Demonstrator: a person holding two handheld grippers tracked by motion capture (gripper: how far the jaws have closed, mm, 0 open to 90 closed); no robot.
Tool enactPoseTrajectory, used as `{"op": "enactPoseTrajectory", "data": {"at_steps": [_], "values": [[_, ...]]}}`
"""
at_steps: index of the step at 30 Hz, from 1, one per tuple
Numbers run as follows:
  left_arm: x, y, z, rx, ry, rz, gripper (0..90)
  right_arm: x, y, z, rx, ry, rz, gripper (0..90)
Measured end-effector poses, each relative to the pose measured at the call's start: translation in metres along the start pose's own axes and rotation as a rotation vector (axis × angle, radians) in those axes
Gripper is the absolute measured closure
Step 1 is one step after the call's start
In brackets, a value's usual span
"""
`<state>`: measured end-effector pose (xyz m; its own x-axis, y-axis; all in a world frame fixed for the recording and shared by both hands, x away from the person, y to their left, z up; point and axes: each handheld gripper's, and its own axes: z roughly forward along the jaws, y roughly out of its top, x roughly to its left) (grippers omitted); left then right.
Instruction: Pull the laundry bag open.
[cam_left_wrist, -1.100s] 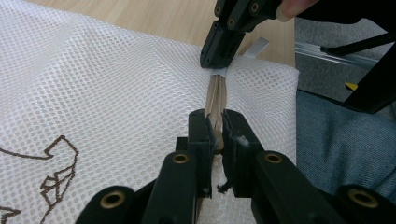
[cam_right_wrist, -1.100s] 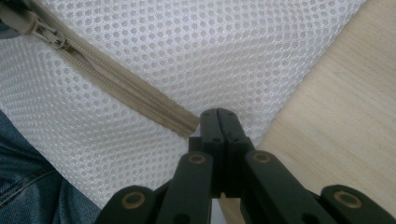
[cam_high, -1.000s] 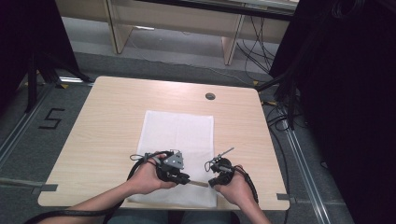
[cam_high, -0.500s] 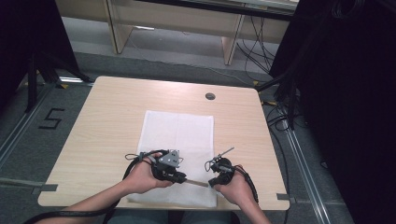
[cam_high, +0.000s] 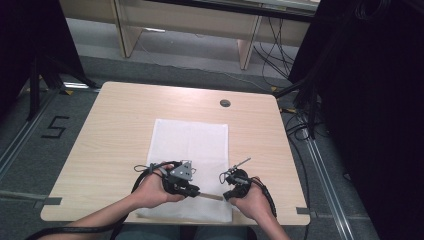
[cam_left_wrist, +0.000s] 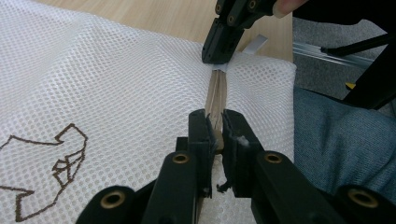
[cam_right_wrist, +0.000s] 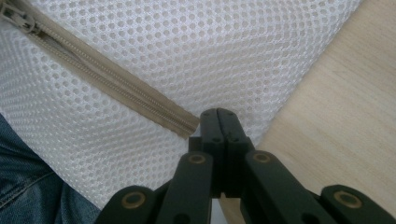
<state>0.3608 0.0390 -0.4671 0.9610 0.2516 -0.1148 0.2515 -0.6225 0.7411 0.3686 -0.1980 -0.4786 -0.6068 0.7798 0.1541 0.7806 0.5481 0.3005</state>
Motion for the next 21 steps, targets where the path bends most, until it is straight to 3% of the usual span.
{"op": "enactPoseTrajectory", "data": {"at_steps": [6,10,12,21], "values": [[0.0009,-0.0005,-0.0005,0.005,-0.001,0.004,82.1,-0.0002,-0.0005,-0.0004,0.004,0.003,0.007,90.0],[0.0033,-0.0032,-0.0053,-0.015,-0.006,-0.026,82.1,0.0003,-0.0003,-0.0007,0.007,-0.002,0.01,90.0],[0.0034,-0.0051,-0.0041,0.004,-0.002,-0.014,82.1,0.0007,0.0001,-0.0006,0.009,-0.004,0.014,90.0],[0.0046,-0.0052,-0.0045,0.004,-0.012,-0.003,82.0,0.0008,-0.0002,-0.0005,0.007,-0.008,0.012,90.0]]}}
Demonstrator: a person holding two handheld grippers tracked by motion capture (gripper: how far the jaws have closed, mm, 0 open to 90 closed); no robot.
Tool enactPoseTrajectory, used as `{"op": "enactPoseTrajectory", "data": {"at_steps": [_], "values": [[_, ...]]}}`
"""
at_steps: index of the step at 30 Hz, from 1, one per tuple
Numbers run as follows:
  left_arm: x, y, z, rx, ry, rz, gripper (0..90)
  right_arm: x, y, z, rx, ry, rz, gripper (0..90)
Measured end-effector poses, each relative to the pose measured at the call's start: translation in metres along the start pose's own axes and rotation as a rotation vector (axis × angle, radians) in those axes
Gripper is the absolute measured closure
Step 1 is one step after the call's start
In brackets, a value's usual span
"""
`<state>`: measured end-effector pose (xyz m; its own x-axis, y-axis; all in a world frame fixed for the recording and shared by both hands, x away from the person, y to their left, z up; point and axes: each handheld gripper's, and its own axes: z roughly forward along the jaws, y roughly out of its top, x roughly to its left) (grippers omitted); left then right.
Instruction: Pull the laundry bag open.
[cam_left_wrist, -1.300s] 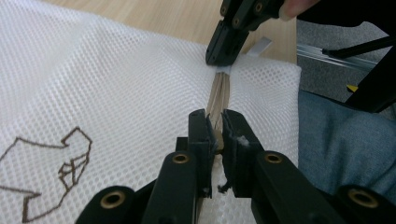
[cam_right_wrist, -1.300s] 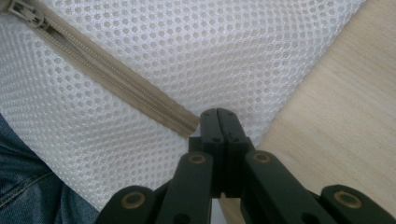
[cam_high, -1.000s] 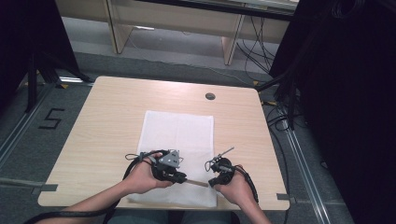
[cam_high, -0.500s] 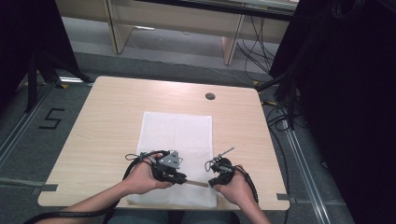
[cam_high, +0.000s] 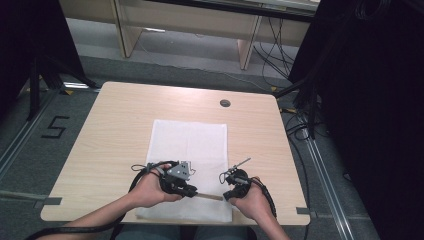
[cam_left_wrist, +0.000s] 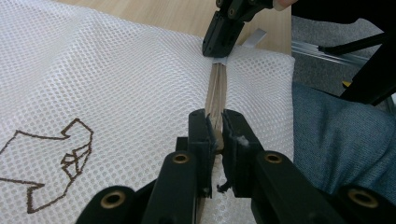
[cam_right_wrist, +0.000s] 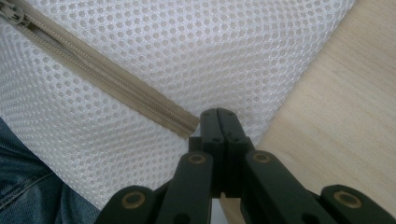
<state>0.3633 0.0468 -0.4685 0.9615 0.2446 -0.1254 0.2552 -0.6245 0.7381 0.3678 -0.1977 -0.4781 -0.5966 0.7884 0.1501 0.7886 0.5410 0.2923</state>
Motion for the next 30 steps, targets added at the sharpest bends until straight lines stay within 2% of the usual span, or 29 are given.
{"op": "enactPoseTrajectory", "data": {"at_steps": [2,4,5,6,7,14,19,21,23,25,30], "values": [[-0.0005,-0.0001,0.0,0.002,-0.001,-0.008,82.1,-0.0007,-0.0003,0.0,-0.003,0.008,-0.005,90.0],[0.0008,-0.0001,-0.0012,0.01,0.004,0.011,82.1,-0.0004,-0.0004,-0.0004,-0.001,0.006,0.001,90.0],[0.0004,-0.0006,-0.0013,0.0,-0.003,-0.016,82.1,-0.0006,-0.0004,-0.0003,-0.002,0.008,-0.002,90.0],[0.0014,-0.0005,-0.0019,0.0,-0.001,-0.001,82.1,-0.0002,-0.0005,-0.0004,0.001,0.007,0.004,90.0],[0.0013,-0.0008,-0.0016,-0.005,-0.007,-0.017,82.1,-0.0004,-0.0004,-0.0004,0.0,0.009,0.003,90.0],[0.0009,-0.0006,-0.0016,0.008,-0.001,-0.007,82.1,-0.0004,-0.0003,-0.0002,0.002,0.003,-0.005,90.0],[0.0007,-0.0013,-0.0011,0.015,-0.002,-0.022,82.1,-0.001,-0.0003,0.0,-0.006,0.004,-0.029,90.0],[0.001,-0.0015,-0.0011,0.016,-0.002,-0.023,82.1,-0.0007,-0.0004,-0.0001,-0.005,0.004,-0.027,90.0],[0.0019,-0.0013,-0.0011,0.021,-0.004,-0.006,82.1,-0.0008,-0.0005,0.0,-0.007,0.004,-0.027,90.0],[0.001,-0.0019,-0.0006,0.023,-0.005,-0.02,82.1,-0.0002,-0.0007,-0.0001,-0.006,0.002,-0.019,90.0],[0.0013,-0.002,-0.0008,0.032,-0.008,-0.015,82.1,-0.0005,-0.001,-0.0001,-0.009,0.001,-0.02,90.0]]}}
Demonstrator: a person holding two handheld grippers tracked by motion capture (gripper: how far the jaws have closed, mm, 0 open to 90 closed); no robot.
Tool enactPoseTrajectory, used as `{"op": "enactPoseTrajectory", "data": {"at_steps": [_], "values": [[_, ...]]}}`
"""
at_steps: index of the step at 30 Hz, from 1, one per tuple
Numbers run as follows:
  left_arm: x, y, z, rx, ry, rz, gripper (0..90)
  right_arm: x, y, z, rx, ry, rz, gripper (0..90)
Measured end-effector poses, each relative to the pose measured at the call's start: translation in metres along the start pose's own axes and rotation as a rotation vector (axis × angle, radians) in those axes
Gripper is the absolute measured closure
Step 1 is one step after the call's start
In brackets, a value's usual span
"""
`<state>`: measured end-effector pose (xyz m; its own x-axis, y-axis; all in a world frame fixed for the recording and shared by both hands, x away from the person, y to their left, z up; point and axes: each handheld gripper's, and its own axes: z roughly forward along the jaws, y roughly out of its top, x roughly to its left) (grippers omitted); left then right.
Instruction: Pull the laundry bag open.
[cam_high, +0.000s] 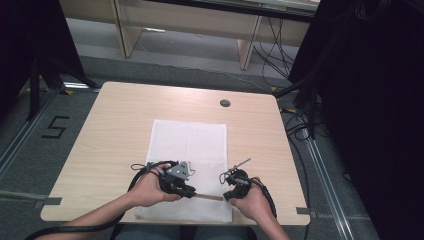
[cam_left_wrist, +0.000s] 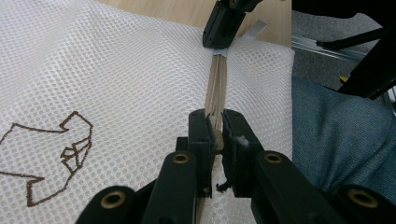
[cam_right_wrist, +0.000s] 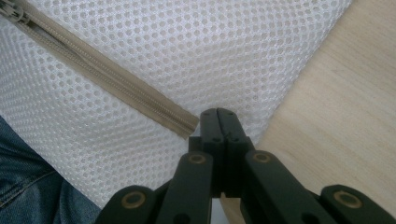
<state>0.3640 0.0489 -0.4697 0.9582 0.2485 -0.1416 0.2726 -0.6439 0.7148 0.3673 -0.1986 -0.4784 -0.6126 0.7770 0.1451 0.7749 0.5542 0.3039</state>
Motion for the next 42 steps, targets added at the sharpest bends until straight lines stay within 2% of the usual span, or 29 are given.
{"op": "enactPoseTrajectory", "data": {"at_steps": [1,3,10,13,16,18,19,21,24,25,26,28,29,32,33,35,36,37,38,42], "values": [[0.001,0.0,0.0,0.001,0.001,0.018,82.1,0.0,0.0,0.0,0.0,0.0,0.0,90.0],[0.001,-0.001,-0.001,0.001,0.003,-0.001,82.1,0.0,0.0,0.0,0.001,0.001,0.001,90.0],[0.003,-0.005,-0.005,-0.009,-0.001,-0.014,82.1,0.0,0.001,0.0,0.01,-0.002,-0.007,90.0],[0.005,-0.006,-0.005,-0.003,-0.004,0.007,82.1,0.0,0.0,0.0,0.003,-0.002,0.004,90.0],[0.003,-0.006,-0.005,-0.004,-0.008,-0.007,82.1,0.0,0.0,0.0,0.004,-0.003,0.003,90.0],[0.003,-0.006,-0.006,0.009,-0.003,0.01,82.1,0.0,0.0,0.0,0.004,-0.003,0.004,90.0],[0.003,-0.007,-0.006,0.0,-0.006,-0.007,82.1,0.0,0.0,0.0,0.005,-0.002,0.001,90.0],[0.004,-0.008,-0.007,-0.007,-0.011,0.004,82.1,-0.001,-0.001,0.0,0.001,-0.001,0.002,90.0],[0.004,-0.011,-0.009,-0.002,-0.013,-0.004,82.1,0.0,0.0,0.0,0.004,-0.003,0.002,90.0],[0.005,-0.011,-0.01,0.0,-0.005,0.007,82.1,0.0,0.0,0.0,0.006,-0.003,0.004,90.0],[0.005,-0.012,-0.011,-0.01,-0.006,-0.009,82.1,0.0,0.0,0.0,0.006,-0.004,0.003,90.0],[0.007,-0.011,-0.013,-0.008,-0.011,0.01,82.1,0.0,0.0,0.0,0.008,-0.005,0.004,90.0],[0.005,-0.012,-0.013,-0.011,-0.012,-0.009,82.1,0.0,0.0,0.0,0.006,-0.005,0.004,90.0],[0.005,-0.012,-0.013,-0.007,-0.01,-0.004,82.1,0.0,0.0,0.0,0.006,-0.004,0.005,90.0],[0.005,-0.012,-0.013,-0.008,-0.013,0.013,82.1,0.0,0.0,0.0,0.005,-0.005,0.005,90.0],[0.005,-0.012,-0.014,-0.001,-0.006,0.002,82.1,0.0,0.0,0.0,0.005,-0.005,0.004,90.0],[0.006,-0.012,-0.015,0.006,-0.005,0.017,82.1,0.001,0.0,-0.001,0.015,-0.006,0.019,90.0],[0.006,-0.013,-0.016,-0.007,-0.01,-0.01,82.1,0.0,0.0,-0.001,0.007,-0.005,0.004,90.0],[0.007,-0.014,-0.017,-0.003,-0.007,-0.001,82.1,0.0,0.0,0.0,0.005,-0.005,0.004,90.0],[0.009,-0.021,-0.022,-0.005,-0.002,-0.024,82.1,0.0,0.0,0.0,0.006,-0.004,0.004,90.0]]}}
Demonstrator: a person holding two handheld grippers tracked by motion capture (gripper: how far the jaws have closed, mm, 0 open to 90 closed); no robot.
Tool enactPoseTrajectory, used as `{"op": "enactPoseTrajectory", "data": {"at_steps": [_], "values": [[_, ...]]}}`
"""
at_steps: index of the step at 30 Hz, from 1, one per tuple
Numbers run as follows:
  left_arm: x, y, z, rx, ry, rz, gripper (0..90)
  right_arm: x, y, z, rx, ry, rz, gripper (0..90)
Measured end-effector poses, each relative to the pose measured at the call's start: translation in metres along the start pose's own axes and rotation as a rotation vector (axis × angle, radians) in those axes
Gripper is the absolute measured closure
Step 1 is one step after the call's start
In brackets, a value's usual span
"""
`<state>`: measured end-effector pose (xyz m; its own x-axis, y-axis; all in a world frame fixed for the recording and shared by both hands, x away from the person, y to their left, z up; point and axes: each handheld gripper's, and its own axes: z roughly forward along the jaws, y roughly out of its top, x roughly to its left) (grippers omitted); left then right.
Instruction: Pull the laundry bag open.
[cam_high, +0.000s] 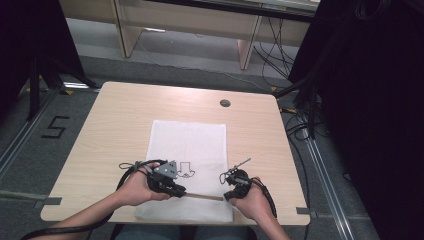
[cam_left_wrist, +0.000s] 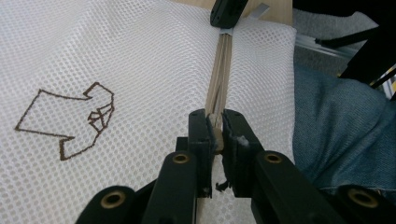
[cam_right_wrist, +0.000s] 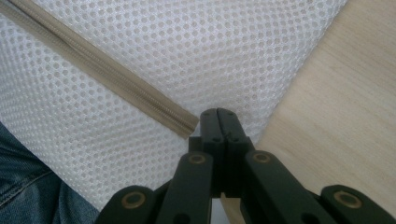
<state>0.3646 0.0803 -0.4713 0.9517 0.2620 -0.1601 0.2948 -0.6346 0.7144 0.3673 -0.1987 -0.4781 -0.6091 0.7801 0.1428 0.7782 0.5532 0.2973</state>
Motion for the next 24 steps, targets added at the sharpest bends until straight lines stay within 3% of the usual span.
{"op": "enactPoseTrajectory", "data": {"at_steps": [3,4,7,8,13,15,16,19,20,24], "values": [[-0.0007,0.0013,-0.001,-0.002,0.004,0.012,82.1,0.0007,0.0005,-0.0002,0.007,-0.002,0.002,90.0],[0.0003,0.0017,-0.0014,0.005,0.003,0.034,82.1,0.0006,0.0003,-0.0002,0.006,-0.002,0.0,90.0],[-0.001,0.0006,-0.0009,0.0,0.001,0.011,82.1,0.0004,0.0,0.0001,0.001,-0.003,0.002,90.0],[-0.0001,0.0011,-0.0014,0.005,0.0,0.029,82.1,0.0005,0.0001,0.0,0.001,-0.002,0.002,90.0],[0.0003,0.0009,-0.0022,0.02,0.006,0.038,82.1,0.0,-0.0003,-0.0001,-0.001,-0.001,0.002,90.0],[0.0001,-0.0013,-0.0042,-0.001,-0.005,0.005,82.1,0.0,-0.0002,-0.0001,-0.001,0.0,0.002,90.0],[0.0014,-0.0023,-0.006,0.01,0.005,0.022,82.1,0.0,-0.0002,-0.0001,-0.001,0.0,0.004,90.0],[0.0012,-0.005,-0.0075,-0.002,0.002,-0.01,82.1,0.0,0.0001,0.0,0.001,0.0,0.004,90.0],[0.0015,-0.0043,-0.0082,0.01,0.017,0.014,82.1,0.0001,0.0004,-0.0002,0.007,0.001,0.001,90.0],[0.0013,-0.0044,-0.0084,0.0,0.009,0.008,82.1,0.0003,0.0001,0.0,0.001,-0.002,0.007,90.0]]}}
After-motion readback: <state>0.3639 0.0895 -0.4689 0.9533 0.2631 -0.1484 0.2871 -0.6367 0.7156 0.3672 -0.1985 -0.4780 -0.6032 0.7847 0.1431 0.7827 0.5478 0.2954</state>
